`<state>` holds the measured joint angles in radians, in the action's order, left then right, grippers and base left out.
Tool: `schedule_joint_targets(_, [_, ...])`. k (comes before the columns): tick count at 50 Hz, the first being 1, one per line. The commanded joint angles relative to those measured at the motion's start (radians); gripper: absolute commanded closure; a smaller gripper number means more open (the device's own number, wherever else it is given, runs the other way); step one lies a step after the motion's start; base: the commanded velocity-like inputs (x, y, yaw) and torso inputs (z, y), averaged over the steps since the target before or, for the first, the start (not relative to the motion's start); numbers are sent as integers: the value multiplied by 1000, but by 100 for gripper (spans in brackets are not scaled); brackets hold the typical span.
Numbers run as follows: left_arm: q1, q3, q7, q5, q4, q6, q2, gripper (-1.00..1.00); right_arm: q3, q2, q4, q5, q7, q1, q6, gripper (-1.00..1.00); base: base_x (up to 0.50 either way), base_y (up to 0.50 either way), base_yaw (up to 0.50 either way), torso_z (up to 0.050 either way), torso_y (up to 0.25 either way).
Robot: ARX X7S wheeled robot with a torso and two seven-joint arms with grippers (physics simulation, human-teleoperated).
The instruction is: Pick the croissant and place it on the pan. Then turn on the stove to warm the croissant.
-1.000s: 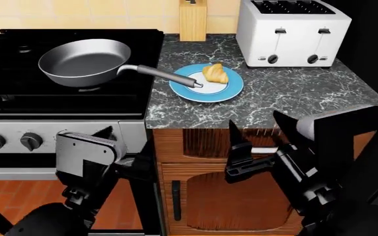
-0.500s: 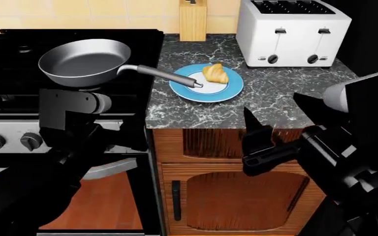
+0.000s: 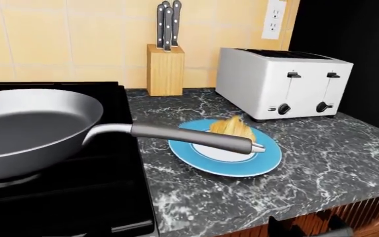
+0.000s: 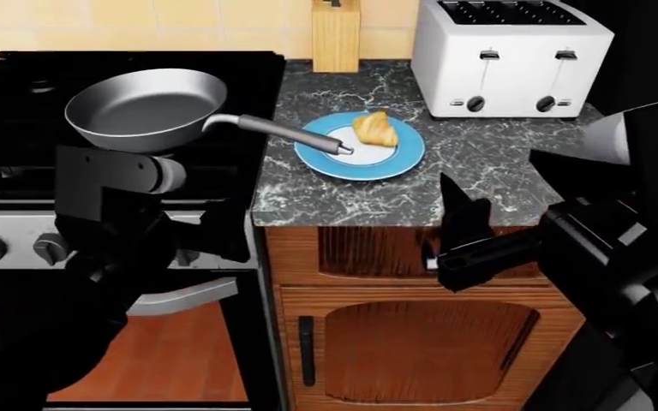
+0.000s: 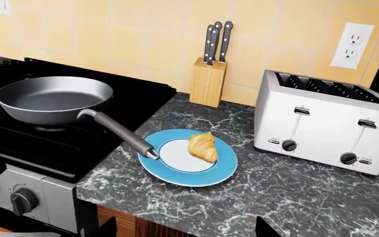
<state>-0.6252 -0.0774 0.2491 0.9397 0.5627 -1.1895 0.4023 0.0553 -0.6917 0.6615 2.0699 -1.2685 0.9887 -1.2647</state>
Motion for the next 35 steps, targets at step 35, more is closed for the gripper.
schedule_joint_targets(35, [-22, -22, 27, 63, 23, -2, 11, -100, 133, -39, -20, 64, -60, 92, 58, -100, 367, 0, 0, 0, 0])
